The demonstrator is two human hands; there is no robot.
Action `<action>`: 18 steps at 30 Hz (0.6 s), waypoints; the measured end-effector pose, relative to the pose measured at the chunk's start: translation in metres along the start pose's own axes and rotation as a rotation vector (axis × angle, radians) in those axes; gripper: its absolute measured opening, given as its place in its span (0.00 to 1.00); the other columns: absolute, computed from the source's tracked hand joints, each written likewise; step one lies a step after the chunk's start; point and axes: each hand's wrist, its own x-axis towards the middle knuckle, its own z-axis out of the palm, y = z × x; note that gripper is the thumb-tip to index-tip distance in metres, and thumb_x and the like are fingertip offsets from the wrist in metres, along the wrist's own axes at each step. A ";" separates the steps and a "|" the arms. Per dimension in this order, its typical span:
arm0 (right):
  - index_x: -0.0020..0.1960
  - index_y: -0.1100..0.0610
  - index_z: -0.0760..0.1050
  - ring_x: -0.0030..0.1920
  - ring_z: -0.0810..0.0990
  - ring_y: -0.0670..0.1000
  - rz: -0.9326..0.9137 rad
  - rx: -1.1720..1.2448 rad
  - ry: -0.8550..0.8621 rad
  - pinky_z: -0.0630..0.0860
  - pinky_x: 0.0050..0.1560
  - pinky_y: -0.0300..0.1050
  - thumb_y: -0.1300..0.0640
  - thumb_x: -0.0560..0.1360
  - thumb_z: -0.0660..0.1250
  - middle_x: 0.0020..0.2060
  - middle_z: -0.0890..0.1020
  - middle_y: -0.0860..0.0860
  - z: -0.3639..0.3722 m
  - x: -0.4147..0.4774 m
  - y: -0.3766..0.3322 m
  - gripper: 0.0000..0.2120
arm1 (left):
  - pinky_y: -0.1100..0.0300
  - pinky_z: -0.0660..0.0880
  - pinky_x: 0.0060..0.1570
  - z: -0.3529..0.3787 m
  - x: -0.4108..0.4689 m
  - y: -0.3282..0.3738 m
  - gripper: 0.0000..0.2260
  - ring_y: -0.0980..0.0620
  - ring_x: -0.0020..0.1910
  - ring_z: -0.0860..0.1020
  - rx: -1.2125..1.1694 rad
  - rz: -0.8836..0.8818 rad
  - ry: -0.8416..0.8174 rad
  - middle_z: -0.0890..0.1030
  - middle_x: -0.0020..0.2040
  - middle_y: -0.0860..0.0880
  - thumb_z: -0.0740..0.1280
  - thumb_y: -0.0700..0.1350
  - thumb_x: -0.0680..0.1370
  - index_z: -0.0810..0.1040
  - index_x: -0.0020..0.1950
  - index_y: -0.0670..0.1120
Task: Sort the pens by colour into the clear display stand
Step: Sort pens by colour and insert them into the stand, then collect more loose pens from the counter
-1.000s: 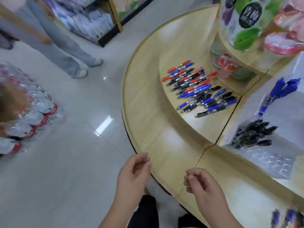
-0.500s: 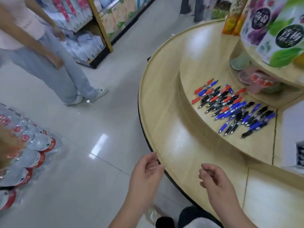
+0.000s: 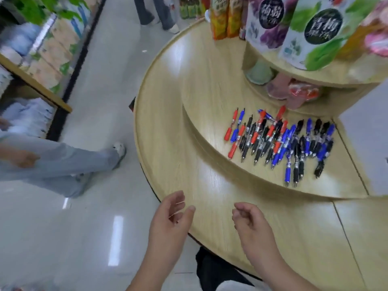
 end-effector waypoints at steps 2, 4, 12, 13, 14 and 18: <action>0.51 0.47 0.77 0.45 0.80 0.44 0.019 0.052 0.068 0.73 0.44 0.31 0.58 0.78 0.66 0.45 0.82 0.46 0.017 0.013 -0.013 0.06 | 0.76 0.74 0.45 -0.003 0.030 0.010 0.14 0.68 0.54 0.77 0.043 0.028 -0.067 0.80 0.57 0.61 0.70 0.45 0.77 0.77 0.60 0.56; 0.51 0.47 0.77 0.42 0.79 0.41 0.023 0.090 0.136 0.72 0.41 0.31 0.58 0.78 0.66 0.44 0.82 0.46 0.025 0.026 -0.027 0.06 | 0.73 0.73 0.47 0.002 0.058 0.022 0.14 0.67 0.54 0.78 0.082 0.059 -0.137 0.81 0.57 0.60 0.70 0.44 0.77 0.77 0.60 0.56; 0.52 0.46 0.75 0.43 0.79 0.41 0.093 0.198 0.551 0.76 0.45 0.39 0.61 0.76 0.67 0.47 0.81 0.46 0.006 0.067 -0.052 0.11 | 0.55 0.68 0.66 0.060 0.168 0.062 0.24 0.54 0.66 0.71 0.315 0.281 -0.338 0.71 0.67 0.55 0.71 0.49 0.76 0.68 0.70 0.58; 0.54 0.45 0.75 0.46 0.79 0.40 0.093 0.147 0.592 0.77 0.51 0.41 0.60 0.76 0.67 0.50 0.80 0.45 0.000 0.074 -0.051 0.12 | 0.56 0.66 0.68 0.070 0.181 0.068 0.27 0.55 0.70 0.67 0.350 0.335 -0.368 0.68 0.70 0.55 0.71 0.50 0.75 0.66 0.72 0.58; 0.56 0.45 0.74 0.50 0.78 0.39 0.088 0.071 0.627 0.76 0.56 0.41 0.58 0.75 0.68 0.53 0.79 0.43 -0.006 0.081 -0.050 0.13 | 0.57 0.63 0.69 0.079 0.192 0.072 0.30 0.56 0.74 0.63 0.379 0.384 -0.395 0.64 0.74 0.55 0.71 0.51 0.75 0.63 0.74 0.57; 0.65 0.46 0.70 0.63 0.69 0.40 -0.028 -0.338 0.813 0.69 0.66 0.42 0.52 0.74 0.69 0.61 0.72 0.41 -0.039 0.121 -0.057 0.20 | 0.59 0.53 0.72 0.118 0.232 0.076 0.42 0.56 0.79 0.49 0.465 0.458 -0.455 0.49 0.80 0.53 0.74 0.55 0.71 0.54 0.78 0.55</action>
